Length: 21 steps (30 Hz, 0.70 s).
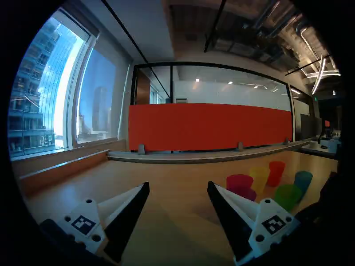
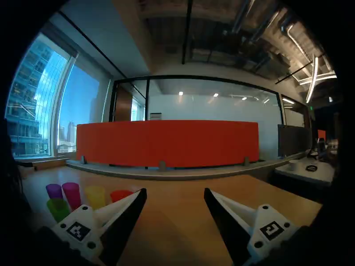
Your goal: Pour water
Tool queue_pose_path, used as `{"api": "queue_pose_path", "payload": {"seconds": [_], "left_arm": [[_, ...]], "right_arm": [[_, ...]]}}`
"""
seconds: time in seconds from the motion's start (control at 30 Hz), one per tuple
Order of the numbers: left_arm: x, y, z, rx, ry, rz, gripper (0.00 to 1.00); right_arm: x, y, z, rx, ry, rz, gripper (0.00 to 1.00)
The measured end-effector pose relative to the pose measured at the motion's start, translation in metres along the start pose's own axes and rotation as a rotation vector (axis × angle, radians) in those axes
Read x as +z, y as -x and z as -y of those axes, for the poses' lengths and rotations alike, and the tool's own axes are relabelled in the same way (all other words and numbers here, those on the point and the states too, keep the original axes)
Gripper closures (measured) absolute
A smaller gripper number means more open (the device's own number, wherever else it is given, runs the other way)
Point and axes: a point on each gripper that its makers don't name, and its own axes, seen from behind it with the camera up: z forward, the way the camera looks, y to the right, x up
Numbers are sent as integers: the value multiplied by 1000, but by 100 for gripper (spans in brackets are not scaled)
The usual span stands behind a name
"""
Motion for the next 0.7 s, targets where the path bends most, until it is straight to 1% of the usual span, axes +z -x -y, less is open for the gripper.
{"api": "queue_pose_path", "payload": {"seconds": [0.1,0.3,0.7], "left_arm": [[0,0,0,0,0,0,3],[0,0,0,0,0,0,3],[0,0,0,0,0,0,3]], "right_arm": [[0,6,-2,3,-4,5,0],[0,14,-9,10,11,22,0],[1,22,-7,5,9,33,0]]}}
